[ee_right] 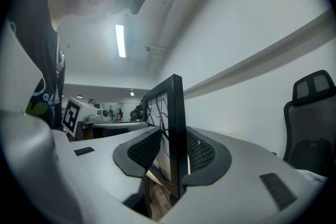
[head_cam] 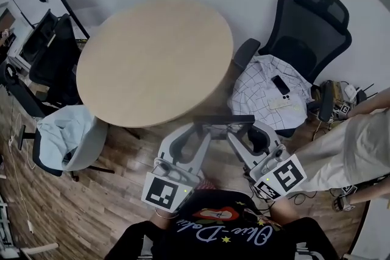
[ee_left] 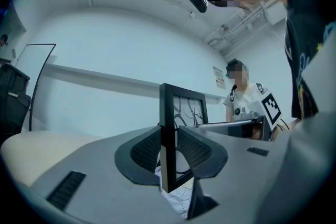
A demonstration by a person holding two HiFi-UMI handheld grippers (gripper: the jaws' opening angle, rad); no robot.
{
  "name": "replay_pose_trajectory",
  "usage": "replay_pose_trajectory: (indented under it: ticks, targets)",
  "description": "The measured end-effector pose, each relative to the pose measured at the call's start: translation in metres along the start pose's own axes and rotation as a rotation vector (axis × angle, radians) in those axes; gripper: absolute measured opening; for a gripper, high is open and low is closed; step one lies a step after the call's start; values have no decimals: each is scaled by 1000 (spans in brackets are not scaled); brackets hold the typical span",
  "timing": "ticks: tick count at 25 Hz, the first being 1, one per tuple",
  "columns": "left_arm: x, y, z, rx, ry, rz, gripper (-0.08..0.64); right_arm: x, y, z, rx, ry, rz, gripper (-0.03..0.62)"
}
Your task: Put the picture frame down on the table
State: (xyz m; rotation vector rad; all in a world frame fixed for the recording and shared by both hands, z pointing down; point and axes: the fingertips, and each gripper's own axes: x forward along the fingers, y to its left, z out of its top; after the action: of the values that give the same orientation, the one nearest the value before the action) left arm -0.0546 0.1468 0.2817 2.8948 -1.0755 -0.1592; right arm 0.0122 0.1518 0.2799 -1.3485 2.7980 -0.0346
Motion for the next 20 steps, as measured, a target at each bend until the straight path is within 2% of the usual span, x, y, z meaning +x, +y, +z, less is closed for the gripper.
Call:
replay_pose_trajectory:
  ticks: [16,20]
  targets:
    - [2,58,-6,-31,-12,-29,89,56,2,-10,-23,45,-42,118]
    - [-1,68,-6,-19,-14,-39,89,65,6,-11,-28,41,-52,118]
